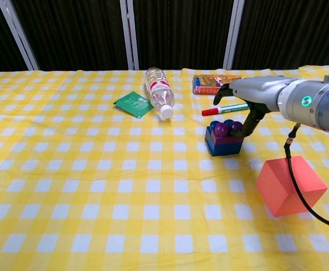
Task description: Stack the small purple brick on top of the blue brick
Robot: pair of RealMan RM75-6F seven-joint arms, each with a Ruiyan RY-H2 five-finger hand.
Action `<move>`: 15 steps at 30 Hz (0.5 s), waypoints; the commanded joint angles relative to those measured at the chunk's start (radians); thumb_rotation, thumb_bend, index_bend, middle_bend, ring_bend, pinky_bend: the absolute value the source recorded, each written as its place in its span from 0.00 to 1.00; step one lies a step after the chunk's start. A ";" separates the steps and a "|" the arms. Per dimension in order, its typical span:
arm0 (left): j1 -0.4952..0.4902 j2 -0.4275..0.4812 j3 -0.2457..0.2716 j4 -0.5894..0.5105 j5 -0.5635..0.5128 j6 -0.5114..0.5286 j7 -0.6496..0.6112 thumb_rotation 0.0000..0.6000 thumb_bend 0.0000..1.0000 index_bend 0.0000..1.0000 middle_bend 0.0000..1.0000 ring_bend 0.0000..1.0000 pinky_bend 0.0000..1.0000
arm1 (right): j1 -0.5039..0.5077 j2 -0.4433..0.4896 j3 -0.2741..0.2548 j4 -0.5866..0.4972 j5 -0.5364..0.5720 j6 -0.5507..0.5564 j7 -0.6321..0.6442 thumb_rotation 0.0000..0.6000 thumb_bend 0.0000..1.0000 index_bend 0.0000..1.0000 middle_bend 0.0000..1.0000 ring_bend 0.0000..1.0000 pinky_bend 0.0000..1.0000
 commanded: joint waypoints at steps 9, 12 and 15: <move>-0.001 -0.001 -0.002 0.003 -0.005 -0.001 0.003 1.00 0.24 0.18 0.00 0.00 0.10 | -0.007 0.080 -0.008 -0.122 -0.004 0.063 -0.034 1.00 0.58 0.18 0.00 0.00 0.00; -0.002 -0.002 -0.002 0.005 -0.008 -0.003 0.005 1.00 0.24 0.18 0.00 0.00 0.10 | -0.028 0.140 -0.036 -0.217 -0.014 0.110 -0.064 1.00 0.58 0.17 0.00 0.00 0.00; -0.001 -0.002 -0.002 0.004 -0.008 -0.003 0.004 1.00 0.24 0.18 0.00 0.00 0.10 | -0.082 0.217 -0.092 -0.323 -0.048 0.179 -0.073 1.00 0.55 0.14 0.00 0.00 0.00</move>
